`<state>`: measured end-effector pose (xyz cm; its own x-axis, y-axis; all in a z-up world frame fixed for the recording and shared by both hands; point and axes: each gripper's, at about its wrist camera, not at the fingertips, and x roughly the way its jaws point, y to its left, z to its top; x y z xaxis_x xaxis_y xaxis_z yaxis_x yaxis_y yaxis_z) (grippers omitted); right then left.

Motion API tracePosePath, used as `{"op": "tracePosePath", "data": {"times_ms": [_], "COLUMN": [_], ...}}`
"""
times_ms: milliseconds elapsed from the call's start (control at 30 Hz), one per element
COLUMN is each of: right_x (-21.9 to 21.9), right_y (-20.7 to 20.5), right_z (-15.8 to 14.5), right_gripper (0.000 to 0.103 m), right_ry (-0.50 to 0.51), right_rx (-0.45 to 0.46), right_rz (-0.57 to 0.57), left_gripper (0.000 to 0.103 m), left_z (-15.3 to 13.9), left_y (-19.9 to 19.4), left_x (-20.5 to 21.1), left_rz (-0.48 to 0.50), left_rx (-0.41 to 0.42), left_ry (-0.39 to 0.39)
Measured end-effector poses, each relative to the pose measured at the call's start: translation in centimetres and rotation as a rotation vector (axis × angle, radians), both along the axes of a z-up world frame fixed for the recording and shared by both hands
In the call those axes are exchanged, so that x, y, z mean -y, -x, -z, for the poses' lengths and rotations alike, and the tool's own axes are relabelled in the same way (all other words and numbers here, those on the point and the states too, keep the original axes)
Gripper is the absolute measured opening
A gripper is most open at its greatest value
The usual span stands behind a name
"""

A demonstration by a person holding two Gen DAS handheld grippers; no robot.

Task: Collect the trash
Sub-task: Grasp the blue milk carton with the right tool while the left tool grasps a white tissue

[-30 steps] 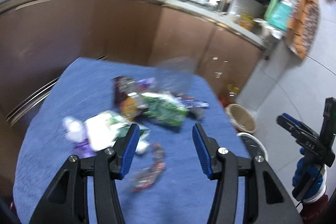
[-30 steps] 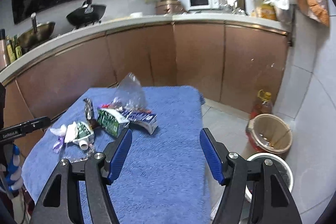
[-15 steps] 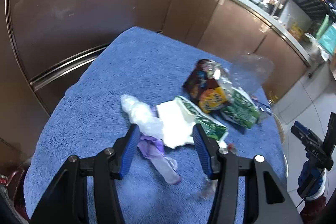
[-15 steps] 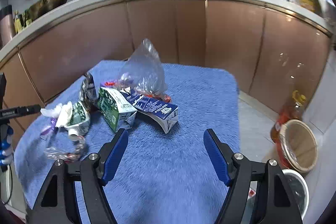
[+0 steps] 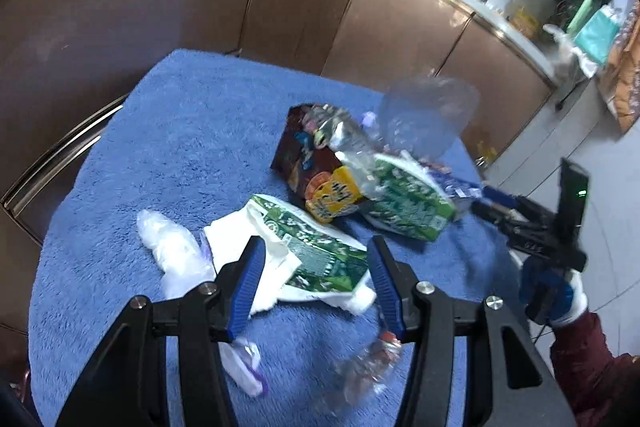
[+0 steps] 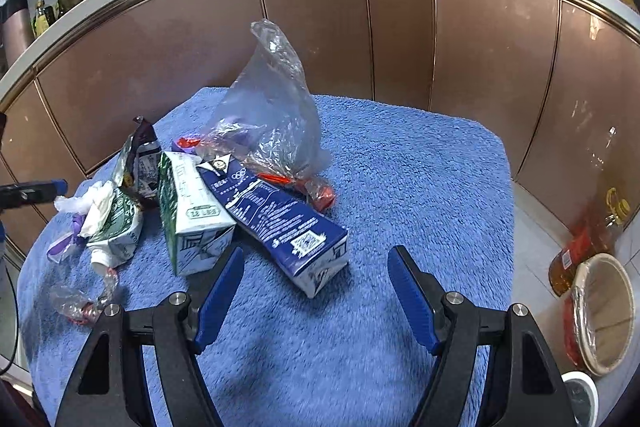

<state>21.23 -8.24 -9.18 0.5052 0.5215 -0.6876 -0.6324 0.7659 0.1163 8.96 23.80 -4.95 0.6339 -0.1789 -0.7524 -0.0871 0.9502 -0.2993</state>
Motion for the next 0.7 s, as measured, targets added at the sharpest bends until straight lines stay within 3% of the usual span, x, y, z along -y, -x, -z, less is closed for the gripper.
{"op": "tracePosePath", "data": {"times_ms": [267, 600, 700], "right_x": [-1.2, -3.6, -3.8], "right_y": [-1.4, -2.7, -2.8], "right_z": [0.4, 1.4, 1.8], "right_gripper": [0.073, 0.073, 0.061], "right_ry": [0.013, 0.053, 0.068], "right_rx": [0.006, -0.010, -0.028], "right_rz": [-0.048, -0.157, -0.183], "left_gripper": [0.051, 0.051, 0.051], "left_z": [3.1, 4.7, 4.9], "left_y": [-1.5, -2.0, -2.0], "left_x": [-1.7, -2.3, -2.5], "left_rz": [-0.092, -0.126, -0.136], "left_rx": [-0.083, -0.126, -0.127], "left_ry": [0.003, 0.020, 0.029]}}
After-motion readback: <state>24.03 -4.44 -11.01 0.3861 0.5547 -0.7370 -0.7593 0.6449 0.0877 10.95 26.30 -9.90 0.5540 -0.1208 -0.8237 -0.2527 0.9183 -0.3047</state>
